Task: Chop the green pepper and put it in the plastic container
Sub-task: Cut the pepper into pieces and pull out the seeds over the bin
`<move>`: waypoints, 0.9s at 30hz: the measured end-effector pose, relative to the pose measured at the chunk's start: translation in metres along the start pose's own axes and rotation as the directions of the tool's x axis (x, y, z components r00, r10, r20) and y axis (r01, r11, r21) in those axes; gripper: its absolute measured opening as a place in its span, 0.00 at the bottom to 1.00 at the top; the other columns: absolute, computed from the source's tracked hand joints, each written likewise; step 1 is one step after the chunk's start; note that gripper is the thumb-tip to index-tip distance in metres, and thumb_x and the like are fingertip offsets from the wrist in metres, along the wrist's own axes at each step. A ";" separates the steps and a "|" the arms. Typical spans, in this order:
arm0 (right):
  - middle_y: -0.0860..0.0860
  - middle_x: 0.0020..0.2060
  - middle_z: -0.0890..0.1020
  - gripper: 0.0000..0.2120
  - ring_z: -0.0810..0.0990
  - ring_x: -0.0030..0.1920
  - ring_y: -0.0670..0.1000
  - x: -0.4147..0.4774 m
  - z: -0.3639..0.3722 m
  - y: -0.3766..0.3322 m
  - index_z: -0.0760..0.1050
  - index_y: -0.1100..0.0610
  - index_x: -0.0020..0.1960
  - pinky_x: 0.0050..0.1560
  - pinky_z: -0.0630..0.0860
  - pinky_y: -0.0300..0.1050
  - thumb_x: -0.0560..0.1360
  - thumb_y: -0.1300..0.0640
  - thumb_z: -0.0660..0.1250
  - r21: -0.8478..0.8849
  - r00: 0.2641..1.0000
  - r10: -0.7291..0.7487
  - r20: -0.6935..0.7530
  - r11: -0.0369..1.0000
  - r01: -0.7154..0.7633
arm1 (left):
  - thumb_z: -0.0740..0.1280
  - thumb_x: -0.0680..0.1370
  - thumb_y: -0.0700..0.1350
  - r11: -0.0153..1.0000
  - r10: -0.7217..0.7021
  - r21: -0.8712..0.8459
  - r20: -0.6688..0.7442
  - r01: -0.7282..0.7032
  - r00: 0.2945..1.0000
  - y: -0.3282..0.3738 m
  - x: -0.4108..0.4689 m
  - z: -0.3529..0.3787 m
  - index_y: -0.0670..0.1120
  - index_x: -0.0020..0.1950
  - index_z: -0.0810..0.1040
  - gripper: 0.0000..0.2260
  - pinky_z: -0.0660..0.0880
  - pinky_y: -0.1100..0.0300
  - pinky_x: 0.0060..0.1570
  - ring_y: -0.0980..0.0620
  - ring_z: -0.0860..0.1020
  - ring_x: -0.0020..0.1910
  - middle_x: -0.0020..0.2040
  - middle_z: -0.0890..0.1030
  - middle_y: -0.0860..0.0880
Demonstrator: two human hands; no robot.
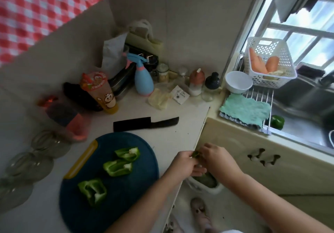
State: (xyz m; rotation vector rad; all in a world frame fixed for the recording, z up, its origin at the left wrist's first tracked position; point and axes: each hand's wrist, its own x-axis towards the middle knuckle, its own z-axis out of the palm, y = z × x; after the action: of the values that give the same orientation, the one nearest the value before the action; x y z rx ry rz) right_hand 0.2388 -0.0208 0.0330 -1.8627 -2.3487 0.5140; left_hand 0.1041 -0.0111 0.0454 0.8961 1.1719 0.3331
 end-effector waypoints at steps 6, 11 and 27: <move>0.53 0.42 0.81 0.07 0.80 0.42 0.52 -0.003 -0.010 0.020 0.82 0.58 0.48 0.45 0.73 0.42 0.72 0.58 0.68 0.150 0.993 0.105 0.051 0.982 -0.112 | 0.59 0.81 0.38 0.999 -0.035 -0.016 -0.028 0.034 0.999 -0.001 0.018 0.019 0.41 0.51 0.76 0.07 0.79 0.60 0.41 0.47 0.82 0.40 0.46 0.81 0.41; 0.51 0.36 0.85 0.05 0.77 0.30 0.41 -0.012 -0.019 0.041 0.85 0.57 0.45 0.34 0.71 0.29 0.72 0.62 0.70 0.437 0.962 0.270 0.047 0.861 -0.262 | 0.58 0.81 0.38 0.992 -0.022 0.122 -0.039 0.026 0.999 -0.001 0.036 0.031 0.41 0.53 0.77 0.09 0.80 0.55 0.47 0.46 0.83 0.43 0.48 0.81 0.41; 0.61 0.39 0.85 0.04 0.84 0.37 0.51 -0.005 -0.031 0.111 0.82 0.65 0.45 0.39 0.80 0.37 0.72 0.68 0.69 0.791 0.831 0.249 0.498 0.261 -0.553 | 0.63 0.78 0.39 0.924 0.026 0.383 -0.063 0.000 0.998 0.002 0.070 0.054 0.44 0.61 0.77 0.12 0.79 0.60 0.42 0.51 0.84 0.41 0.46 0.83 0.44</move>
State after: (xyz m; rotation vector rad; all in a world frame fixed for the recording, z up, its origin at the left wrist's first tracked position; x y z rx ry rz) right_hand 0.3521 0.0020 0.0273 -1.7233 -0.9930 1.8021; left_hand 0.1800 0.0126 0.0064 1.2420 1.3182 0.1444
